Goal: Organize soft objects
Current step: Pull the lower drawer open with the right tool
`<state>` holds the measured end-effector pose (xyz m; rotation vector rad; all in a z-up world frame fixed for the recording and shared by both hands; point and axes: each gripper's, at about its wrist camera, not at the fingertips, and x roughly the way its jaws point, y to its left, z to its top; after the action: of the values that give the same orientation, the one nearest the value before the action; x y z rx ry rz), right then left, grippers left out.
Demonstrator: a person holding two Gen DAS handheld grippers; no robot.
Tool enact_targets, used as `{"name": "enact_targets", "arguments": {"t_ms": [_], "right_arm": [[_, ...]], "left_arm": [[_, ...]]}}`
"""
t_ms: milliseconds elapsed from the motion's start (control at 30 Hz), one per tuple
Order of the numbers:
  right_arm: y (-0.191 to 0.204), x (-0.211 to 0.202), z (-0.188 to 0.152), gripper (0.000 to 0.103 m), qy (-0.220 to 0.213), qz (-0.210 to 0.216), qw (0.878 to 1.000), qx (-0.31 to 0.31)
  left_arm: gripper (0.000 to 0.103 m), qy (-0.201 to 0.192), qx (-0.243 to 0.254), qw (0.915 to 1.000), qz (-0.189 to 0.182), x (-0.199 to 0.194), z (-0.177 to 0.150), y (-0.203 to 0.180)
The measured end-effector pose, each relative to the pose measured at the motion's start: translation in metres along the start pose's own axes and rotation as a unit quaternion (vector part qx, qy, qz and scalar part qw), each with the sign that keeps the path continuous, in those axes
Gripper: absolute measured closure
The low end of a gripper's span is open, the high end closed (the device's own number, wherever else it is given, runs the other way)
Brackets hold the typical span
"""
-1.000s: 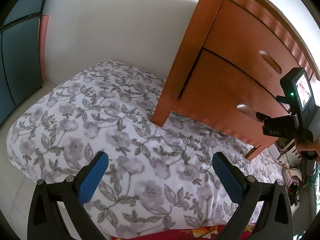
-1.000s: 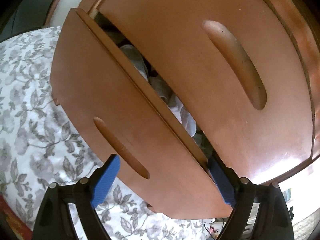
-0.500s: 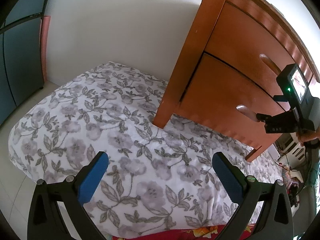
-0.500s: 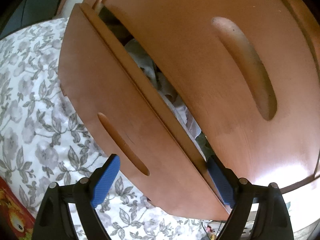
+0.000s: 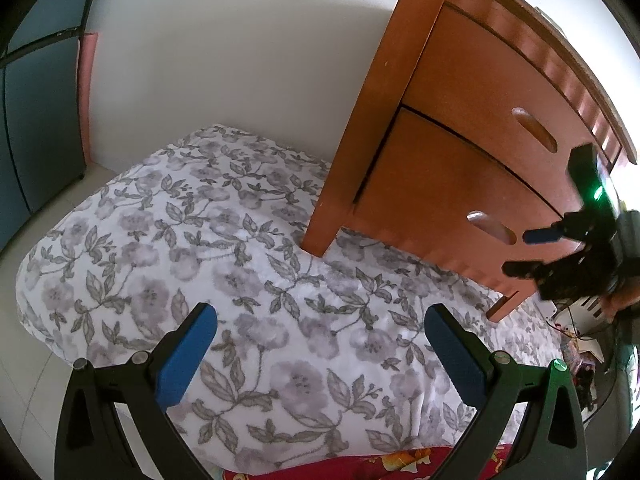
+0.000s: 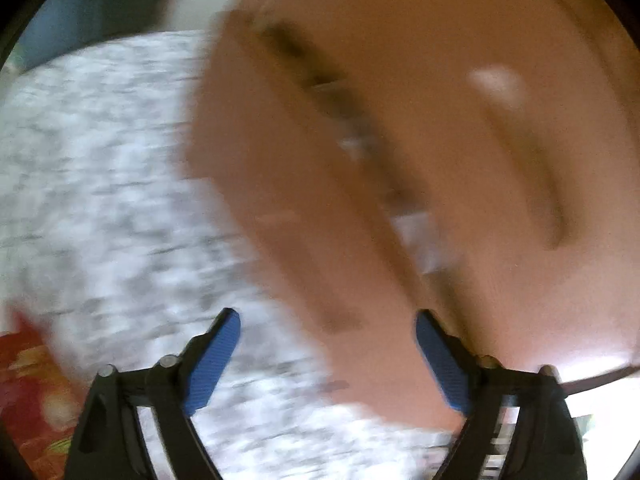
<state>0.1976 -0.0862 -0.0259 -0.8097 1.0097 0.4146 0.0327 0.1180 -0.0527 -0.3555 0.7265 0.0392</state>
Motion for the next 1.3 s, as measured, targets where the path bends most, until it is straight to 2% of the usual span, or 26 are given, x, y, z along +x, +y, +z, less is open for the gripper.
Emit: {"name": "enact_targets", "arguments": {"t_ms": [67, 167, 333, 500, 667, 767, 867, 1067, 1300], "right_arm": [[0.012, 0.000, -0.004, 0.037, -0.011, -0.068, 0.997, -0.027], [0.005, -0.012, -0.004, 0.035, -0.032, -0.063, 0.998, 0.002], [-0.014, -0.027, 0.007, 0.019, -0.063, -0.129, 0.990, -0.005], [-0.022, -0.017, 0.020, 0.018, -0.052, -0.155, 0.986, -0.025], [-0.026, 0.000, 0.023, 0.018, -0.029, -0.151, 0.988, -0.030], [-0.026, 0.006, 0.018, 0.015, -0.018, -0.115, 0.993, -0.020], [-0.019, 0.008, 0.013, 0.014, -0.022, -0.127, 0.991, -0.022], [-0.013, -0.012, 0.003, 0.012, -0.037, -0.083, 0.996, 0.025], [0.022, -0.032, -0.019, 0.004, -0.046, -0.089, 0.995, 0.010]], "left_arm": [[0.000, -0.004, 0.002, 1.0000, 0.000, -0.003, 0.001, 0.000], [0.000, -0.006, -0.001, 1.0000, 0.004, -0.004, 0.002, 0.002], [0.000, -0.003, 0.002, 1.0000, 0.001, -0.003, 0.002, 0.001], [0.000, -0.003, -0.001, 1.0000, 0.003, -0.003, 0.001, 0.000], [0.000, 0.002, -0.006, 1.0000, 0.007, 0.001, 0.000, 0.005], [0.000, 0.004, -0.008, 0.9999, 0.007, 0.001, 0.000, 0.008], [0.000, 0.003, -0.007, 0.9999, 0.007, 0.001, 0.001, 0.008], [0.000, 0.006, 0.000, 0.9999, 0.010, 0.001, 0.001, 0.007], [0.000, 0.006, 0.002, 0.9999, 0.013, -0.002, 0.002, 0.005]]}}
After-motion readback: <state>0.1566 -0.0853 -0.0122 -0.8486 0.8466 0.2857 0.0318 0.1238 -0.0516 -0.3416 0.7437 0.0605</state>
